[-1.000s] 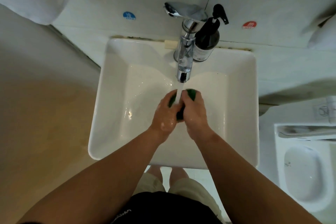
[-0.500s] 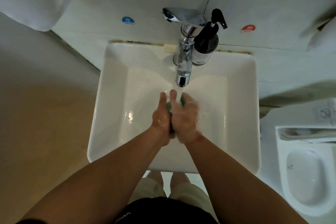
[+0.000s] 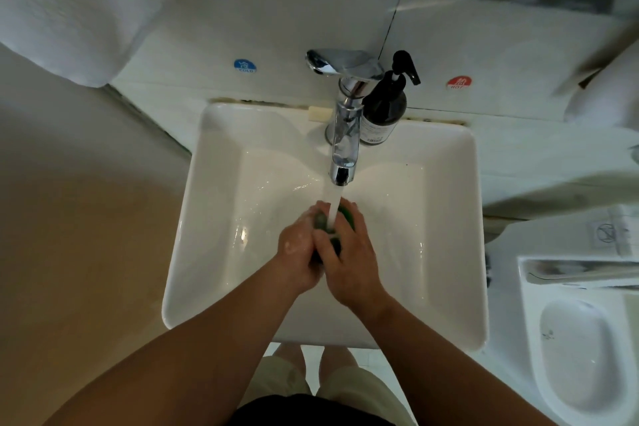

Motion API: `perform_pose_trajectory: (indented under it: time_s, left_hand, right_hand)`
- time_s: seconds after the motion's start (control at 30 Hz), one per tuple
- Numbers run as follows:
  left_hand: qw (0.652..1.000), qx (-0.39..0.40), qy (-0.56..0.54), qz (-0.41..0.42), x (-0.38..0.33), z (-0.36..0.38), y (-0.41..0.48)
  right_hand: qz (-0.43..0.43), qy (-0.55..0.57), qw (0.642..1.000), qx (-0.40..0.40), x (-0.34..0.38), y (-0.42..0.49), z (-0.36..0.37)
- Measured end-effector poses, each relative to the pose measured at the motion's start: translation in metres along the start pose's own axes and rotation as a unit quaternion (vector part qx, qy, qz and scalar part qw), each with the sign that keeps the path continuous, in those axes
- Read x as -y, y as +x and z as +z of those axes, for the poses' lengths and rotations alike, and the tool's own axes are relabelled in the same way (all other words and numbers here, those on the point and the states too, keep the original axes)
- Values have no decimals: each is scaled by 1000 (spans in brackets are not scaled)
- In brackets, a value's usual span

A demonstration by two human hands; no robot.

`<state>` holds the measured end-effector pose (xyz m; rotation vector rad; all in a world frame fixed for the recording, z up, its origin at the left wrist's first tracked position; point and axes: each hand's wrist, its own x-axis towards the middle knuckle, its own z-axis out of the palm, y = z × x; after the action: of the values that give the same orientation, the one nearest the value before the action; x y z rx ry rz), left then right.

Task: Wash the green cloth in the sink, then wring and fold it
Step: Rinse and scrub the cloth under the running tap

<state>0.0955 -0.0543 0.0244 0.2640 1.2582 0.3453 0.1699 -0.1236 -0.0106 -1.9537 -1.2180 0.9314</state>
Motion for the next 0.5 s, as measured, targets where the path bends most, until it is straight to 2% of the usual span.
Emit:
perform_pose_trajectory:
  time_s: [0.1, 0.23, 0.3, 0.4, 0.5]
  left_hand:
    - [999, -7, -36, -34, 2, -1, -3]
    - [994, -18, -88, -57, 5, 5, 1]
    - [997, -58, -37, -24, 7, 8, 5]
    - [994, -100, 44, 25, 11, 8, 8]
    - [987, -85, 124, 55, 19, 5, 8]
  right_hand:
    - [-17, -4, 1000, -9, 7, 10, -5]
    - [99, 109, 984, -102, 30, 25, -3]
    - [122, 126, 975, -134, 29, 28, 2]
    - [189, 59, 969, -145, 26, 34, 3]
    - [247, 175, 942, -144, 28, 29, 4]
